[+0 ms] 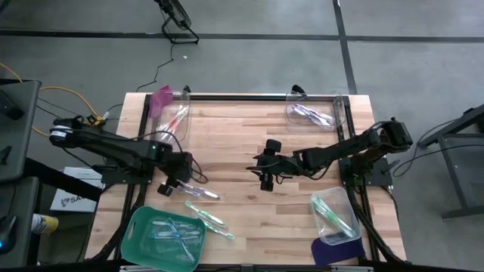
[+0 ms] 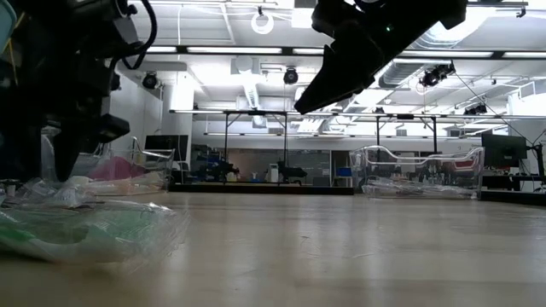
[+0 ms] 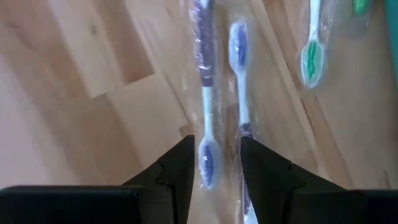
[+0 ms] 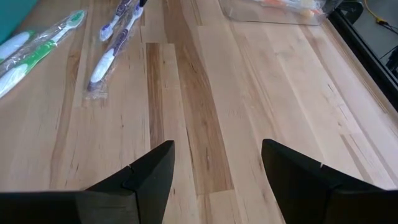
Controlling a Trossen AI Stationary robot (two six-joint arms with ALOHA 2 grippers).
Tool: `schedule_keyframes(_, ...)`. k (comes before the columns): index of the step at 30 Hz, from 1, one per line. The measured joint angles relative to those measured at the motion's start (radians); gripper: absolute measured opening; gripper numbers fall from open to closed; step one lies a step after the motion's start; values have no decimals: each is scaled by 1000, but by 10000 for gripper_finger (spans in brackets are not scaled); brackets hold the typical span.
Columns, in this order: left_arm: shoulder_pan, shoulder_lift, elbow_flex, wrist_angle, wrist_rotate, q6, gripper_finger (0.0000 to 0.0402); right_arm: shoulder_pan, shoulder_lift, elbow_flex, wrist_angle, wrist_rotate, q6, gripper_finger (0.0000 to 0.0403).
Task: Pick & Place Toothbrushes
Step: Put the purple toothbrush into the right transparent bin
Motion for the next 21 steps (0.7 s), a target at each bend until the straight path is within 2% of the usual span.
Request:
schedule_keyframes(3, -43, 43, -1, 20, -22, -18, 127, 0, 0, 0, 0, 0, 0, 235)
schedule_keyframes(11, -96, 141, -1, 28, -164, -58, 127, 0, 0, 0, 0, 0, 7, 235)
schedule_keyframes(21, -94, 190, 2, 40, -178, -46, 127, 0, 0, 0, -1, 0, 7, 235)
